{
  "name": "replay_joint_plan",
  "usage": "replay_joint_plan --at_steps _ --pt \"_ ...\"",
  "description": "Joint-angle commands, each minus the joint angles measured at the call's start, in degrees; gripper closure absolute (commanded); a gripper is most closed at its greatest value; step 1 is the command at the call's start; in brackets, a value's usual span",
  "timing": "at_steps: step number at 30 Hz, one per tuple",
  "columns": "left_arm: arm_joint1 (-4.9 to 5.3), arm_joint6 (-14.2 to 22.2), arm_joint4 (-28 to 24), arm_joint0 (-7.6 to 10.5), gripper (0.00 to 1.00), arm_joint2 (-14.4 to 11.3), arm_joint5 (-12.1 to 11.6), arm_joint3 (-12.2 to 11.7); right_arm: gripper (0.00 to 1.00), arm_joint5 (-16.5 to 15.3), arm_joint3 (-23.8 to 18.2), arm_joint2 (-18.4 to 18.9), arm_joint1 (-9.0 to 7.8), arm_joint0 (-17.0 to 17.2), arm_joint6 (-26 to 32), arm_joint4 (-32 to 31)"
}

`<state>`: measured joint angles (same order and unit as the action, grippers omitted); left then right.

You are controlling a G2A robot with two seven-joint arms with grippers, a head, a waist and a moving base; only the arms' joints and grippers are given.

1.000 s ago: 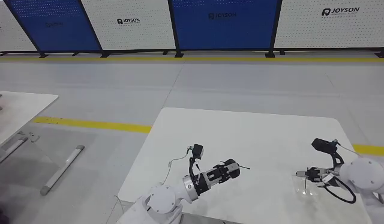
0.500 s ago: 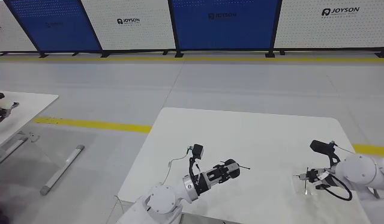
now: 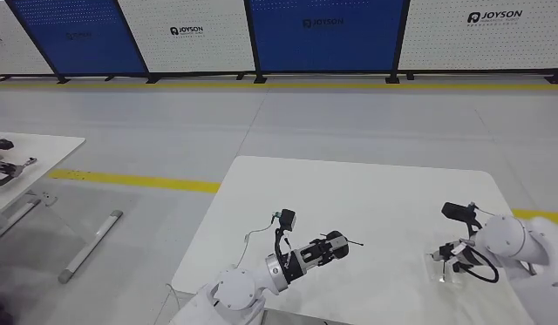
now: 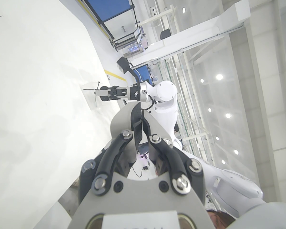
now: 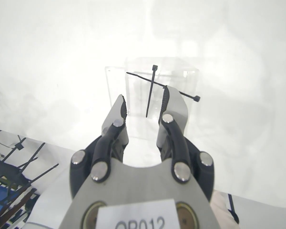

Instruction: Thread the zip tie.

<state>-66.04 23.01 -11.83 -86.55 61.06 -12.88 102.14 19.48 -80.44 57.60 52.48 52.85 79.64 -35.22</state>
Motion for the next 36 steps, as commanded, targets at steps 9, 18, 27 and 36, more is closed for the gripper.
replay_joint_plan --at_steps 9,18,27,36 --pt "0.00 0.00 0.00 0.00 1.00 0.00 0.00 0.00 0.72 0.00 3.55 -3.26 0.92 -2.66 0.00 0.07" --pt "0.00 0.00 0.00 0.00 1.00 0.00 0.00 0.00 0.78 0.00 4.68 -4.88 1.11 -3.41 0.00 -0.14" --pt "0.00 0.00 0.00 0.00 1.00 0.00 0.00 0.00 0.82 0.00 7.36 -6.41 1.74 -5.57 0.00 -0.22" --pt "0.00 0.00 0.00 0.00 1.00 0.00 0.00 0.00 1.00 0.00 8.90 -7.64 2.45 -6.77 0.00 -0.74"
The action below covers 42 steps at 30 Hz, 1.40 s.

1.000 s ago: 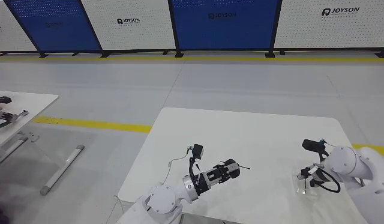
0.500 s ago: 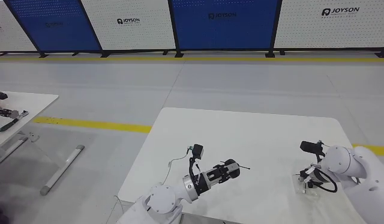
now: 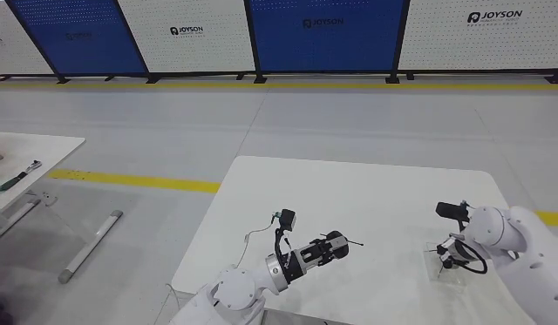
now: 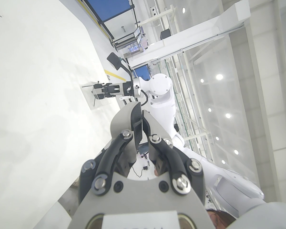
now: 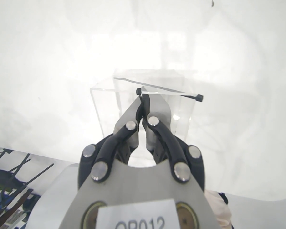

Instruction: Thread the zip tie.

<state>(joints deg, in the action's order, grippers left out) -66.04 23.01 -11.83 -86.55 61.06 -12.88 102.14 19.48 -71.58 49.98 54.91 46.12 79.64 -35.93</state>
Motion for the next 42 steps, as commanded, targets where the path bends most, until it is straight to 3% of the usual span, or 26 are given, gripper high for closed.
replay_joint_plan --at_steps 1,6,13,20,25,37,40,42 --pt "0.00 0.00 0.00 0.00 1.00 0.00 0.00 0.00 1.00 0.00 -0.04 -0.01 0.03 -0.03 0.00 -0.12" --pt "0.00 0.00 0.00 0.00 1.00 0.00 0.00 0.00 1.00 0.00 -2.36 1.07 -0.46 1.29 0.00 -0.74" --pt "0.00 0.00 0.00 0.00 1.00 0.00 0.00 0.00 1.00 0.00 -10.00 7.61 -2.35 7.52 0.00 -2.78" --pt "0.00 0.00 0.00 0.00 1.00 0.00 0.00 0.00 1.00 0.00 -20.09 19.58 -3.97 18.42 -6.82 -1.58" --pt "0.00 0.00 0.00 0.00 1.00 0.00 0.00 0.00 1.00 -0.12 -26.99 28.60 -4.47 27.22 -13.81 3.67" --pt "0.00 0.00 0.00 0.00 1.00 0.00 0.00 0.00 1.00 -0.23 -27.01 28.51 -4.45 27.33 -14.22 3.61" --pt "0.00 0.00 0.00 0.00 1.00 0.00 0.00 0.00 1.00 -0.51 -28.22 28.48 -4.15 28.83 -20.18 3.82" --pt "0.00 0.00 0.00 0.00 1.00 0.00 0.00 0.00 1.00 -2.34 -29.40 30.55 -4.09 30.39 -23.20 7.20"
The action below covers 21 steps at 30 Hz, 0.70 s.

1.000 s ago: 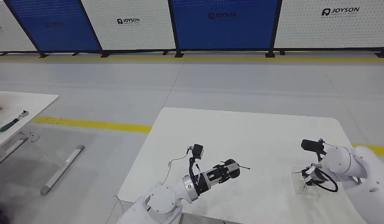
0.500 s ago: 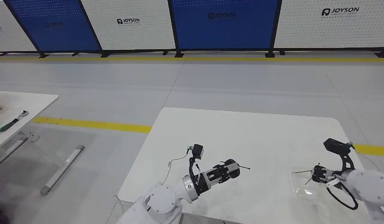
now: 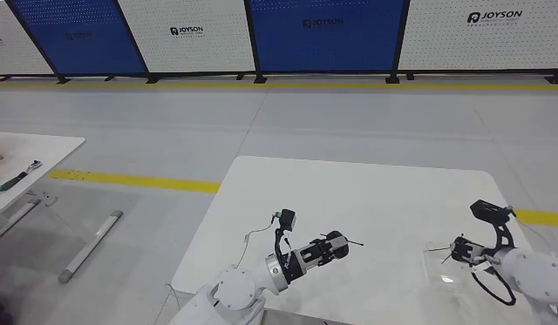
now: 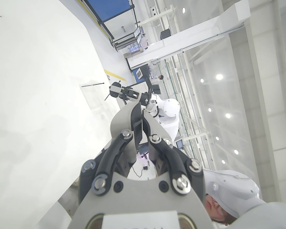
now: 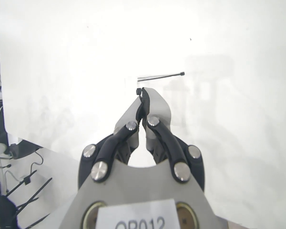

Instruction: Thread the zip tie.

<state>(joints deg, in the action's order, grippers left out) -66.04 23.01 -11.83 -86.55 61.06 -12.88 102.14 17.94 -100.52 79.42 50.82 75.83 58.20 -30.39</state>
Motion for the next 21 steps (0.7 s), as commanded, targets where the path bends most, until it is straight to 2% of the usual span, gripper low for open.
replay_joint_plan --at_steps 1,6,8,10,12,21 --pt "0.00 0.00 0.00 0.00 1.00 0.00 0.00 0.00 1.00 -1.21 -1.08 2.22 0.02 1.67 -3.31 3.06" --pt "0.00 0.00 0.00 0.00 1.00 0.00 0.00 0.00 1.00 -4.10 -7.82 8.25 0.09 9.44 -11.21 9.25" --pt "0.00 0.00 0.00 0.00 1.00 0.00 0.00 0.00 1.00 -5.90 -9.39 9.92 0.10 12.15 -12.28 11.35" --pt "0.00 0.00 0.00 0.00 1.00 0.00 0.00 0.00 1.00 -9.25 -10.18 10.40 0.07 14.32 -10.16 14.17" --pt "0.00 0.00 0.00 0.00 1.00 0.00 0.00 0.00 1.00 -10.60 -9.48 10.65 0.03 14.71 -9.09 14.95" --pt "0.00 0.00 0.00 0.00 1.00 0.00 0.00 0.00 1.00 -10.60 -9.48 10.65 0.03 14.71 -9.09 14.95"
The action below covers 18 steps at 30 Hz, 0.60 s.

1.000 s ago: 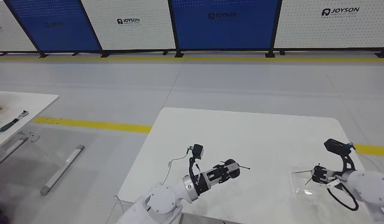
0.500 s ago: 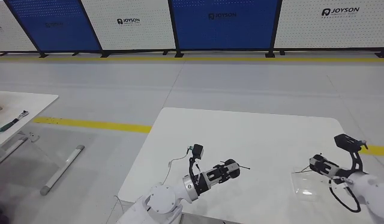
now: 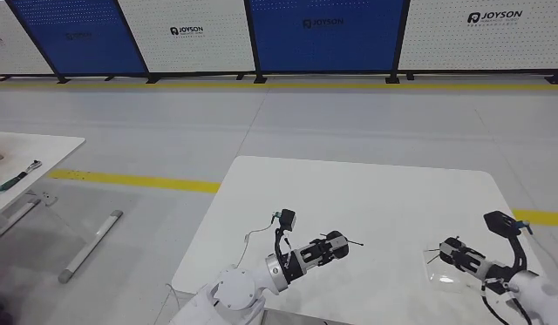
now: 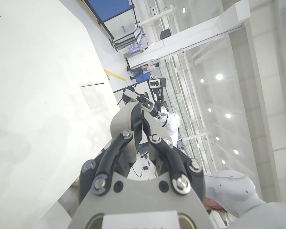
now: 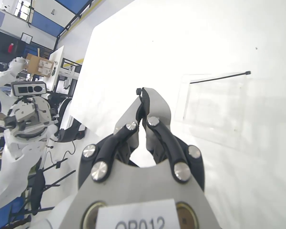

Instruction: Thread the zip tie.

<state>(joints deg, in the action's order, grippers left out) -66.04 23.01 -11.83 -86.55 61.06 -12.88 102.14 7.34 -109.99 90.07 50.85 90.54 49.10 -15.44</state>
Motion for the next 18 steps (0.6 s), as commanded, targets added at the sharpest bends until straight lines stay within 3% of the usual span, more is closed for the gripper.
replay_joint_plan --at_steps 1,4,9,12,15,18 --pt "0.00 0.00 0.00 0.00 1.00 0.00 0.00 0.00 1.00 -0.28 0.11 -0.30 0.08 0.19 -0.86 0.07" --pt "0.00 0.00 0.00 0.00 1.00 0.00 0.00 0.00 1.00 -1.94 0.70 -1.31 0.54 0.98 -5.56 1.77" --pt "0.00 0.00 0.00 0.00 1.00 0.00 0.00 0.00 1.00 -10.00 1.97 0.45 1.31 5.14 -14.13 9.99" --pt "0.00 0.00 0.00 0.00 1.00 0.00 0.00 0.00 1.00 -13.36 1.55 -0.24 1.61 7.99 -17.25 9.21" --pt "0.00 0.00 0.00 0.00 1.00 0.00 0.00 0.00 1.00 -11.98 2.33 -2.91 1.94 7.39 -18.39 6.76" --pt "0.00 0.00 0.00 0.00 1.00 0.00 0.00 0.00 1.00 -11.69 2.49 -3.15 1.97 7.16 -18.58 6.46"
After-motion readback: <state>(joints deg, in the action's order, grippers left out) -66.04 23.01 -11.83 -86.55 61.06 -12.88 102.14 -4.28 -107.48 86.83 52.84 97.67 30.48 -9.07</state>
